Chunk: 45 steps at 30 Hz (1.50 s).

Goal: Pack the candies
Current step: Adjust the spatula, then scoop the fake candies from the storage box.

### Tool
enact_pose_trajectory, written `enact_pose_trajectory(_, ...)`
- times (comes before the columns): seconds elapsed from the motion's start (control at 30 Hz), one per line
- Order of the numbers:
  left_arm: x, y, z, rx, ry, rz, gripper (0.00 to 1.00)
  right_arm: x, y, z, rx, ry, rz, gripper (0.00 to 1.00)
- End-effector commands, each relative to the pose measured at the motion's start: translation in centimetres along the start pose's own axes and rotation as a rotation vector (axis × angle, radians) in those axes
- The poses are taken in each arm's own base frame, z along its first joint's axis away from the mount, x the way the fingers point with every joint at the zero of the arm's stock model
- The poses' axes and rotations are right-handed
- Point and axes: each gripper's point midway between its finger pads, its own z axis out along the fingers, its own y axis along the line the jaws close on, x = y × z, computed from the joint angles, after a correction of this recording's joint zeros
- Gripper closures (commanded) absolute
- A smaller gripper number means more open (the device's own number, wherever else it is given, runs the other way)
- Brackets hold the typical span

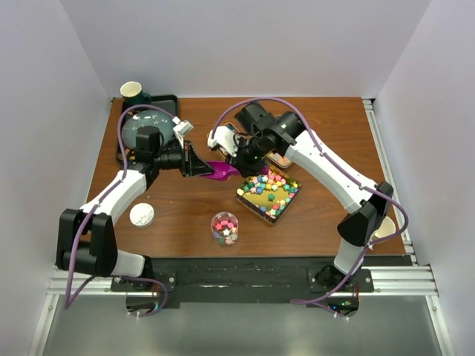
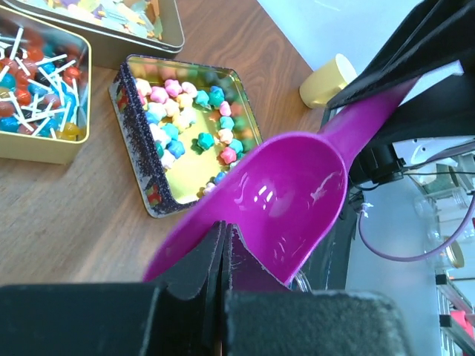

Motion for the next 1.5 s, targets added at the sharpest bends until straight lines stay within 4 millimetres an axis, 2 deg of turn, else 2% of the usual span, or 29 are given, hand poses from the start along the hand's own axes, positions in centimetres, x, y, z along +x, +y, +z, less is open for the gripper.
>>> enact_pose_trajectory(0.0, -3.0, -0.4, 0.8, 0.028, -0.043, 0.075, 1.0, -3.2, -0.8, -3.0, 0.016, -0.175, 0.113, 1.0)
enact_pose_trajectory(0.03, -3.4, 0.1, 1.0, 0.008, -0.046, 0.074, 1.0, -2.4, -1.1, -2.8, 0.032, -0.148, 0.125, 1.0)
enact_pose_trajectory(0.07, -5.2, 0.1, 0.8, -0.011, -0.065, 0.138, 1.0, -1.0, -1.6, -3.3, 0.071, -0.105, 0.141, 1.0)
enact_pose_trajectory(0.1, -5.3, 0.7, 0.5, -0.048, -0.05, 0.113, 1.0, 0.7, -1.5, -2.8, 0.075, -0.053, 0.147, 1.0)
enact_pose_trajectory(0.17, -8.0, 2.2, -0.5, -0.166, -0.081, 0.171, 0.86, 3.4, -1.9, -4.1, 0.126, -0.01, 0.179, 1.0)
enact_pose_trajectory(0.2, -8.5, 3.0, -1.1, -0.209, -0.088, 0.181, 0.75, 5.6, -1.6, -3.8, 0.13, 0.051, 0.19, 1.0)
enact_pose_trajectory(0.23, -8.9, 3.4, -1.3, -0.242, -0.09, 0.202, 0.64, 6.8, -1.3, -3.9, 0.132, 0.081, 0.198, 1.0)
enact_pose_trajectory(0.27, -8.4, 3.7, -1.3, -0.241, -0.068, 0.245, 0.46, 8.2, -1.2, -4.1, 0.145, 0.118, 0.206, 1.0)
enact_pose_trajectory(0.3, -7.5, 3.9, -1.2, -0.236, -0.05, 0.256, 0.4, 10.0, -0.8, -4.4, 0.164, 0.161, 0.197, 1.0)
enact_pose_trajectory(0.33, -6.7, 4.0, -1.2, -0.226, -0.033, 0.268, 0.27, 10.9, -0.7, -4.5, 0.171, 0.187, 0.192, 1.0)
enact_pose_trajectory(0.37, -4.5, 4.9, -1.1, -0.223, 0.006, 0.292, 0.23, 11.8, -0.5, -4.7, 0.177, 0.21, 0.189, 1.0)
enact_pose_trajectory(0.43, -2.6, 5.7, -0.9, -0.222, 0.028, 0.317, 0.18, 13.6, -0.4, -4.9, 0.193, 0.262, 0.179, 1.0)
enact_pose_trajectory(0.47, -1.0, 6.5, -0.8, -0.225, 0.045, 0.32, 0.17, 14.3, -0.6, -5.1, 0.197, 0.281, 0.188, 1.0)
enact_pose_trajectory(0.57, 1.5, 7.1, 0.2, -0.204, 0.06, 0.327, 0.16, 16.4, -1.2, -5.7, 0.212, 0.354, 0.18, 1.0)
enact_pose_trajectory(0.67, 3.4, 7.0, 1.4, -0.172, 0.063, 0.343, 0.17, 17.7, -1.7, -6.6, 0.212, 0.43, 0.138, 1.0)
enact_pose_trajectory(0.77, 5.5, 5.8, 3.0, -0.123, 0.078, 0.408, 0.17, 18.6, -2.6, -7.2, 0.204, 0.515, 0.042, 1.0)
enact_pose_trajectory(0.87, 6.6, 6.3, 4.2, -0.141, 0.077, 0.478, 0.18, 19.9, -2.9, -7.6, 0.158, 0.619, -0.033, 1.0)
enact_pose_trajectory(1.03, 7.0, 7.3, 6.5, -0.14, 0.048, 0.482, 0.19, 20.0, -3.7, -7.8, 0.116, 0.698, -0.074, 1.0)
enact_pose_trajectory(1.1, 6.8, 6.9, 7.5, -0.114, 0.034, 0.494, 0.2, 20.1, -3.9, -7.8, 0.088, 0.749, -0.071, 1.0)
enact_pose_trajectory(1.17, 7.4, 6.6, 8.3, -0.086, 0.04, 0.507, 0.21, 20.3, -3.8, -7.9, 0.067, 0.778, -0.065, 1.0)
enact_pose_trajectory(1.27, 8.7, 5.9, 9.1, -0.071, 0.057, 0.549, 0.22, 20.4, -4.1, -8.1, 0.073, 0.79, -0.08, 1.0)
enact_pose_trajectory(1.47, 11.0, 5.6, 9.6, -0.064, 0.067, 0.532, 0.23, 21.8, -3.0, -9.6, 0.08, 0.823, -0.115, 1.0)
